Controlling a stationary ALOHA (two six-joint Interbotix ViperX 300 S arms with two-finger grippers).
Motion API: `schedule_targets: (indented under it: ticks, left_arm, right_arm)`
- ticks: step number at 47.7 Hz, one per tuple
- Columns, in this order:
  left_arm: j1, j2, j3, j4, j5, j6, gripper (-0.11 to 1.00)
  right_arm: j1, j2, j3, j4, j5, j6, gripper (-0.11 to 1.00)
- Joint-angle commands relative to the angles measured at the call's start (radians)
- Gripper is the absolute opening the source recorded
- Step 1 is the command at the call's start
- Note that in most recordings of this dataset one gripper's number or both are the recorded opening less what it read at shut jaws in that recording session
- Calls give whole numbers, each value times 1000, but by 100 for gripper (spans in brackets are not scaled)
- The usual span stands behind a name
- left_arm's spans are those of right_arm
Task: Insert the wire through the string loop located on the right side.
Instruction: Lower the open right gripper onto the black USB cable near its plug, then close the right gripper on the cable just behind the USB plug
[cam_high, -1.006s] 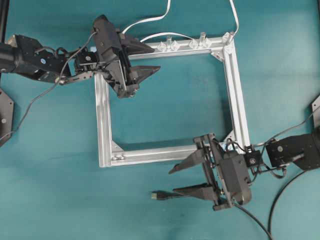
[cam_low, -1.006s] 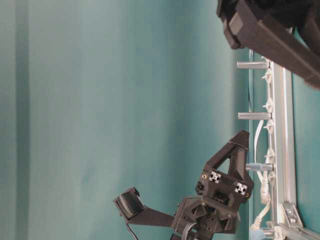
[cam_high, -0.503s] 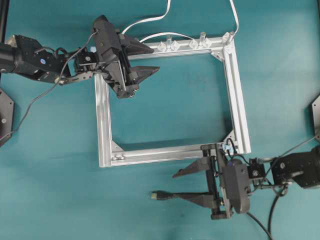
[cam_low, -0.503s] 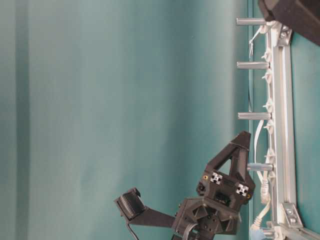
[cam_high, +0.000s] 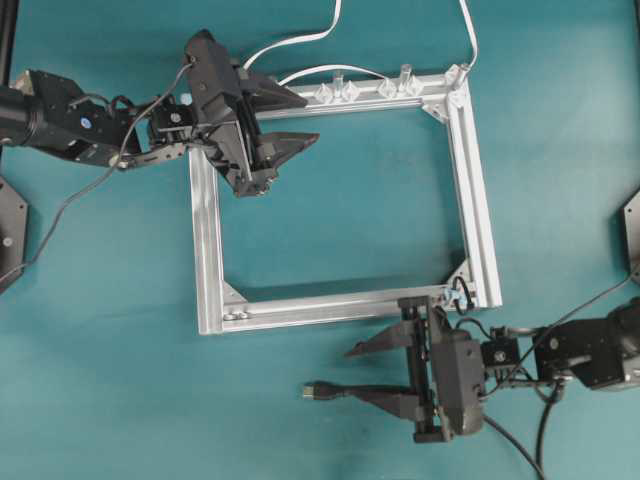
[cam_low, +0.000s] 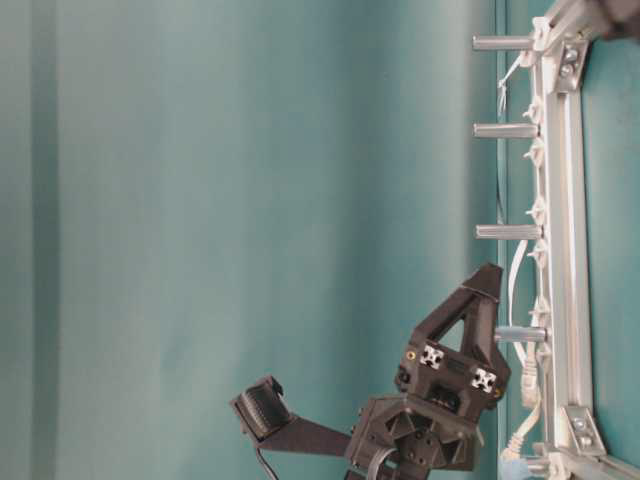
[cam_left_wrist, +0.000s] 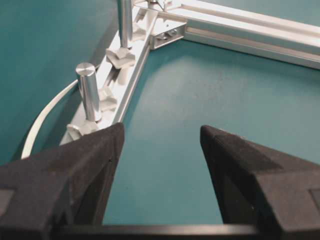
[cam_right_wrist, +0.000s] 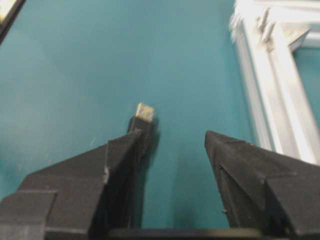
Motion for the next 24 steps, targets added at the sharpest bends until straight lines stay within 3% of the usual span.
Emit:
schedule_targets:
  ticks: [1,24]
  left_arm:
    - [-3,-21,-6,3,-5,-9,66]
    - [-3,-20,-5,3,-5,-11,66]
  right_arm:
    - [17,2,-29,0,5,0,66]
    - [31,78,-84,12,31,0,66]
